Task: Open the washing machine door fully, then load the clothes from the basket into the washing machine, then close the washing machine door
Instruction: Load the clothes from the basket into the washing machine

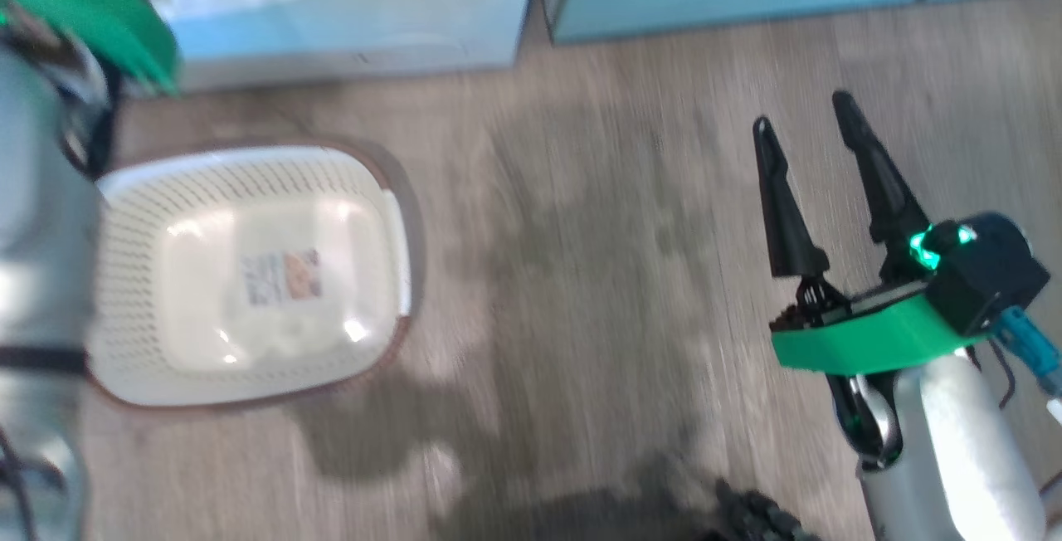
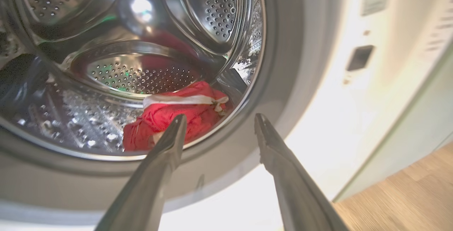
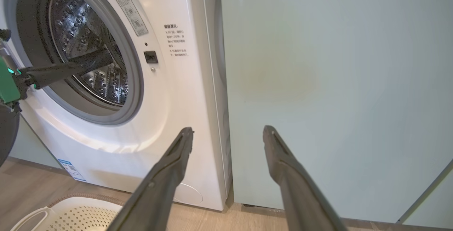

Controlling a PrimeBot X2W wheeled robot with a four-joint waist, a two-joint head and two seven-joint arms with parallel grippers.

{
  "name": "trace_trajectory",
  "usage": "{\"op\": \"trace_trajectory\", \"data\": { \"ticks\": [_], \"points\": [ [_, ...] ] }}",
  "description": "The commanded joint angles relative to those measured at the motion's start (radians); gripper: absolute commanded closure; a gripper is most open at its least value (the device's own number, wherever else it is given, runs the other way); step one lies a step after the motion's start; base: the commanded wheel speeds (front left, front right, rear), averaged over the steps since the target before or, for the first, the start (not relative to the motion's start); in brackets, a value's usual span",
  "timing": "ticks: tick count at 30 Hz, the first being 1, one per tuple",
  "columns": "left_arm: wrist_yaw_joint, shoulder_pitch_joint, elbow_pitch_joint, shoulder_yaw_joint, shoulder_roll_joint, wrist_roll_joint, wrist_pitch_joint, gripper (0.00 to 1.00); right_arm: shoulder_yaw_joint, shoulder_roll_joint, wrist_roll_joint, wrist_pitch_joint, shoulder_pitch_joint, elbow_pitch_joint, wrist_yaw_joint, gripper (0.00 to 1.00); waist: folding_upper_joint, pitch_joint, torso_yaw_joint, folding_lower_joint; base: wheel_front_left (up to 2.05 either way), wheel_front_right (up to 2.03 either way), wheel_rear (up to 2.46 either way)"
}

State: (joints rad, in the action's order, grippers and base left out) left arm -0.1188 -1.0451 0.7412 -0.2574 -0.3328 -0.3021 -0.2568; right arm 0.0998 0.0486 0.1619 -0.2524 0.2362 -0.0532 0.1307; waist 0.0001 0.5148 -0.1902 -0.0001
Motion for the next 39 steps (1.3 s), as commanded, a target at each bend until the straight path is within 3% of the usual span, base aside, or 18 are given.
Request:
{"op": "trace_trajectory", "data": {
  "ticks": [1,9,21,30,39],
  "points": [
    [0.011,0.049,-0.063,0.037,-0.022,-0.005,-0.005,0.0,0.014,0.002,-0.008,-0.009,-0.032,-0.021,0.0,0.0,-0.0001,-0.125,0.064,0.0001,0.0,0.0,0.0],
    [0.051,0.379,-0.246,0.066,0.053,-0.005,-0.005,0.0,-0.002,0.002,-0.017,-0.004,-0.093,0.005,0.0,0.0,-0.0001,-0.283,0.114,0.0001,0.0,0.0,0.0],
    [0.155,0.784,-0.537,0.126,0.193,0.017,-0.005,0.0,-0.037,0.002,-0.002,0.019,-0.174,-0.004,0.0,0.0,-0.0001,-0.445,0.178,0.0001,0.0,0.0,0.0],
    [0.167,0.955,-0.646,0.124,0.235,0.046,-0.005,0.0,-0.059,0.002,0.02,0.02,-0.197,-0.009,0.0,0.0,-0.0001,-0.497,0.195,0.0001,0.0,0.0,0.0],
    [0.165,1.007,-0.69,0.122,0.26,0.069,-0.005,0.0,-0.064,0.002,0.023,0.023,-0.217,-0.013,0.0,0.0,-0.0001,-0.508,0.206,0.0001,0.0,0.0,0.0]
  ]
}}
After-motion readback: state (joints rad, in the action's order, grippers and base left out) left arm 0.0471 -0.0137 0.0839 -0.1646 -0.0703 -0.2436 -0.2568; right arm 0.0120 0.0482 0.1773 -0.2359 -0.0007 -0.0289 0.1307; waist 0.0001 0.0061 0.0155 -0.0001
